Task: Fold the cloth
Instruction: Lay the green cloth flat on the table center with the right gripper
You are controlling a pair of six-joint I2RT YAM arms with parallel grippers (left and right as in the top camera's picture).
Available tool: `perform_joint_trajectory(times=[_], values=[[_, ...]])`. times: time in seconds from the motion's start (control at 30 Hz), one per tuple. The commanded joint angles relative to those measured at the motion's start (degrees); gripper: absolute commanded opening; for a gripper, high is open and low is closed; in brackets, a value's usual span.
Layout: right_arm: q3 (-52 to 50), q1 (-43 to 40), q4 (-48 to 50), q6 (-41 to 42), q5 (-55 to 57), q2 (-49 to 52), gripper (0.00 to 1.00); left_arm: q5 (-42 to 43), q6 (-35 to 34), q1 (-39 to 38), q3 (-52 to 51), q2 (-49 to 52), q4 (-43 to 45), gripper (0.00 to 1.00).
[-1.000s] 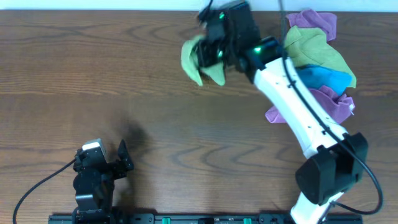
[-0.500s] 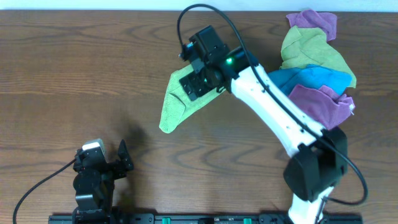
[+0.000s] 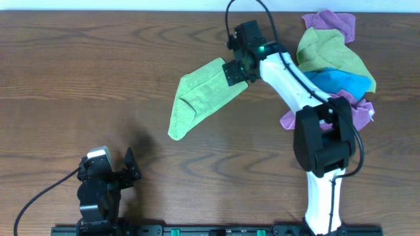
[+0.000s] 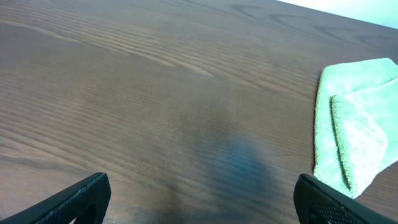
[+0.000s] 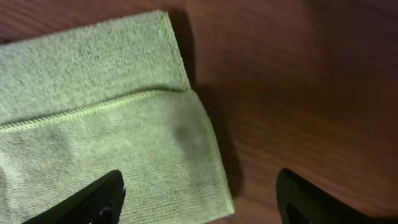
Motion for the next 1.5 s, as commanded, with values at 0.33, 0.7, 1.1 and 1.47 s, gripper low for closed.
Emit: perform_joint_trajectory(times=[0.33, 0.7, 1.1, 1.47], values=[[-0.22, -0.92, 1.36, -3.93, -8.66, 5.75, 0.77, -1.05, 0.79, 0.22, -0.85, -0.31, 0.09, 0.95], [0.09, -1.27, 0.87, -2.21, -8.66, 6.32, 0.68, -1.05, 0.79, 0.22, -0.85, -0.31, 0.09, 0.95], [4.70, -1.27, -4.98, -2.10, -8.61, 4.96, 0.62, -1.05, 0.79, 0.22, -0.85, -0.31, 0.09, 0.95], [10.10, -1.27, -11.04, -2.14, -8.61, 4.96, 0.25, -1.05, 0.79, 0.22, -0.85, -0.31, 0.09, 0.95]])
